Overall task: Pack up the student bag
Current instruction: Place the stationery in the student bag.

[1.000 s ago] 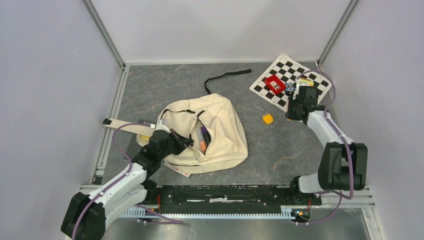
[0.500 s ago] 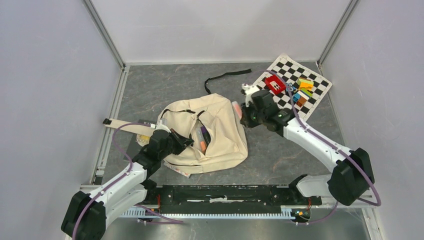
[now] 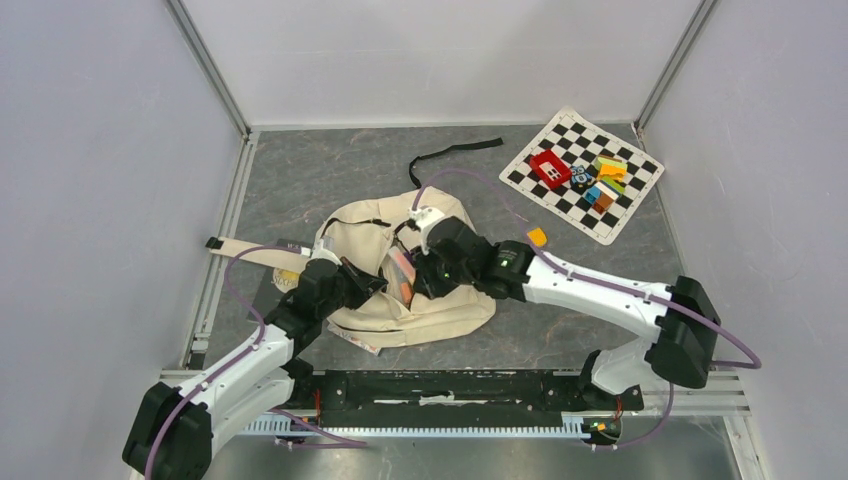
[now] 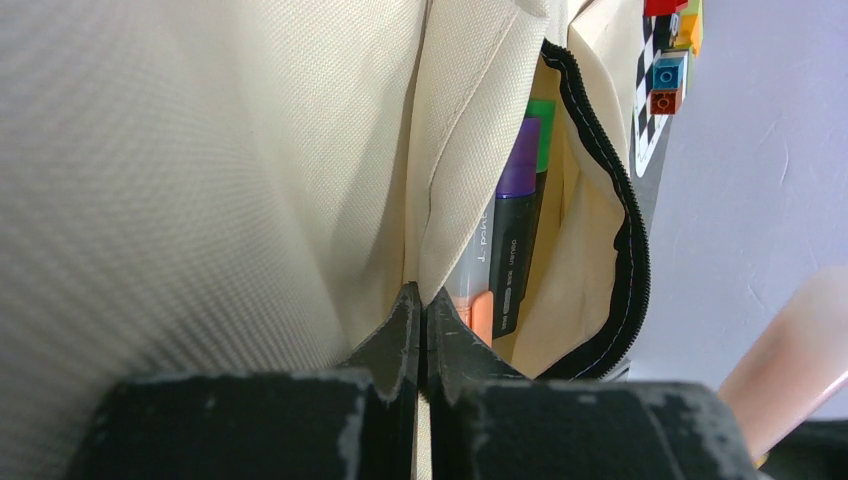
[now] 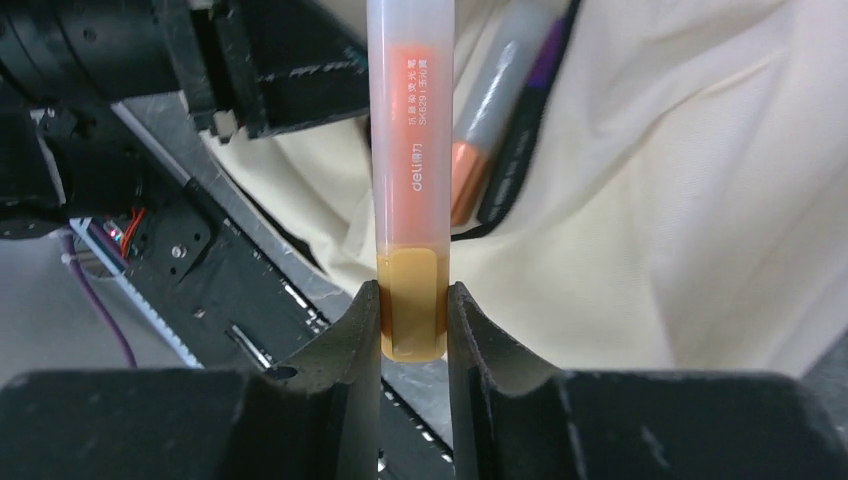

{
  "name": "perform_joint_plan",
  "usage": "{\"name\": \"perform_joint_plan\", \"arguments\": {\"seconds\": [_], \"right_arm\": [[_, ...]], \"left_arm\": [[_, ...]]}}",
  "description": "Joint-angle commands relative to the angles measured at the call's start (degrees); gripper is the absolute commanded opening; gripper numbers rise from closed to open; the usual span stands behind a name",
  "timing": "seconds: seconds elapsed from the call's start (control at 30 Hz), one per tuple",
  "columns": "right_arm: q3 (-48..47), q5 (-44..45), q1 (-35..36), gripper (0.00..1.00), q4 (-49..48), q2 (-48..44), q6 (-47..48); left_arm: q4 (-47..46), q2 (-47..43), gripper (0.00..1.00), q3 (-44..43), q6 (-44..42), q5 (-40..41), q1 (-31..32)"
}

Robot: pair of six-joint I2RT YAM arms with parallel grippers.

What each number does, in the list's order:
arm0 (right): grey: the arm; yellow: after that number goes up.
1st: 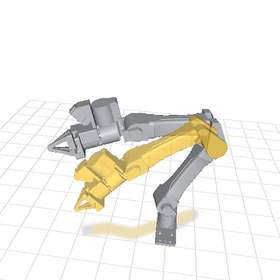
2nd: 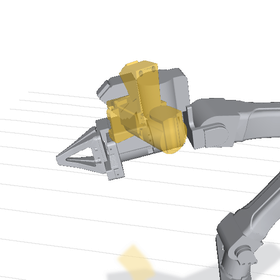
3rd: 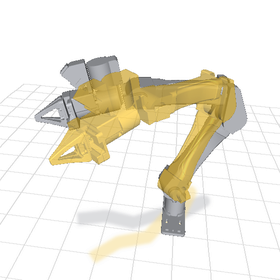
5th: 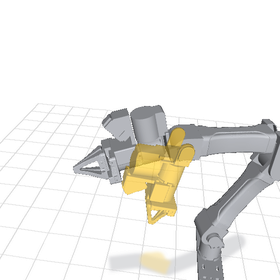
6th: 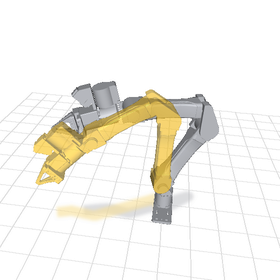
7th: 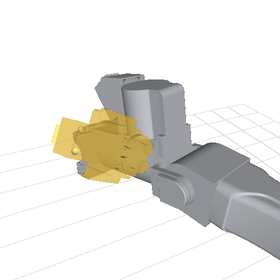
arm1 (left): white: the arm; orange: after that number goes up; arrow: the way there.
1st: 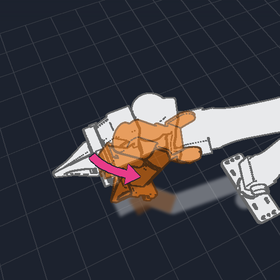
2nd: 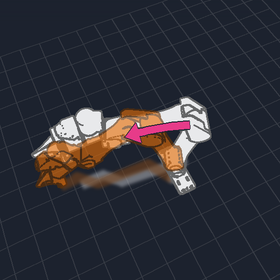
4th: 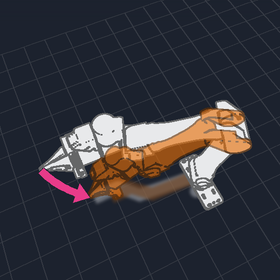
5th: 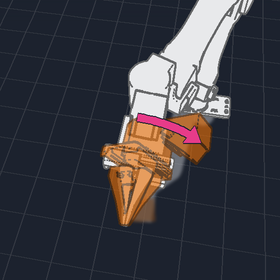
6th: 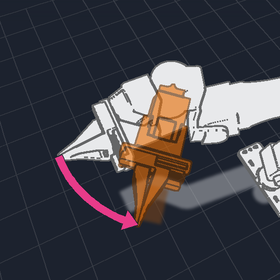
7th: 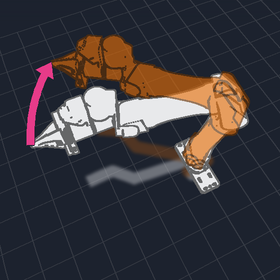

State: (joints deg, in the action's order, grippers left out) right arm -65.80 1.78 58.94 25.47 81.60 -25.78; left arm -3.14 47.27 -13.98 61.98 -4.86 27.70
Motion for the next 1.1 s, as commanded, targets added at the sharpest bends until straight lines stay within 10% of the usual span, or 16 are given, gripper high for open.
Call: {"name": "perform_joint_plan", "arguments": {"seconds": [0.0, 1.07], "right_arm": [[-3.5, 2.7, 3.5, 0.0, 1.6, 2.6, -8.2], [-17.0, 17.6, 7.7, 0.0, 11.1, 16.6, -20.2]], "left_arm": [[-0.5, -0.3, 0.02, -1.2, 0.5, -1.6, -0.2], [-3.6, 2.3, 0.02, -0.9, 0.5, -3.4, -0.6]]}}
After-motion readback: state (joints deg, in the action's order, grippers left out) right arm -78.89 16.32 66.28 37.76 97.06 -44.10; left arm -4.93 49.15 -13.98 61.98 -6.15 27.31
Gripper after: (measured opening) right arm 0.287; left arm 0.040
